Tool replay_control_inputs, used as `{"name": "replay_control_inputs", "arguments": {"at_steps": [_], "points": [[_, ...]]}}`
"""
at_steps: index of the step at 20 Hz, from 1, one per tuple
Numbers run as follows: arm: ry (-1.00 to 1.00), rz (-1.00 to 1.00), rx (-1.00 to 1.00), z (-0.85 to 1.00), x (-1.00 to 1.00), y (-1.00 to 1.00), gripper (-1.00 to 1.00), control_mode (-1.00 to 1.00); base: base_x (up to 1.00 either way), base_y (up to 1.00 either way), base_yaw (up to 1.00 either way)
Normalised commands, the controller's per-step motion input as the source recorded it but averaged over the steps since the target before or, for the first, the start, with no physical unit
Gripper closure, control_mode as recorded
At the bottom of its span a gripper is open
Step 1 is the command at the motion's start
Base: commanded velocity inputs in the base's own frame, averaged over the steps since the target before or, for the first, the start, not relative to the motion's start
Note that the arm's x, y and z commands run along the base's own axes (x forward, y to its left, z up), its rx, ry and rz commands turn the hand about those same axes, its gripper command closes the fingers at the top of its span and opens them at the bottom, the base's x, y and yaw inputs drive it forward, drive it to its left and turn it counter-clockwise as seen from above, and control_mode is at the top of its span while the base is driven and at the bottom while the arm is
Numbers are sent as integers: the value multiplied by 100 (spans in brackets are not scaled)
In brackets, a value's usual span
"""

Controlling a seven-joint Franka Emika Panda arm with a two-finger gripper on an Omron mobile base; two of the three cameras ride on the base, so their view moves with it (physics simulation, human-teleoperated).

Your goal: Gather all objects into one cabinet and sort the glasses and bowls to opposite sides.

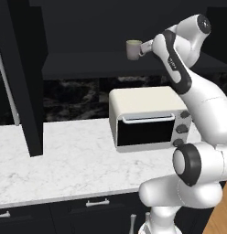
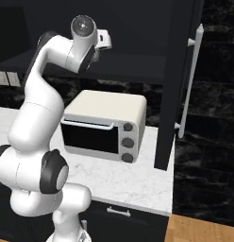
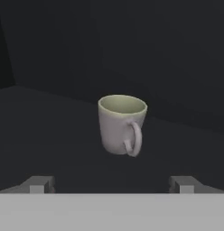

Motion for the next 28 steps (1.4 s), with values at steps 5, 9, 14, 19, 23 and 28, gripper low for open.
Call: {"name": "replay_control_inputs", "arguments": {"at_steps": [5, 9, 14, 19, 23, 28], "points": [[0, 0, 9, -11, 1, -33, -100, -100, 0, 0, 0], [0, 0, 11, -15, 14, -10, -100, -100, 0, 0, 0], [1, 0, 12, -8, 24, 0, -100, -100, 0, 0, 0], [2, 1, 9, -2, 42, 0, -100, -100, 0, 0, 0], [11, 2, 2, -8, 32, 0, -100, -100, 0, 0, 0], [9, 3, 1, -5, 40, 0, -100, -100, 0, 0, 0]]}}
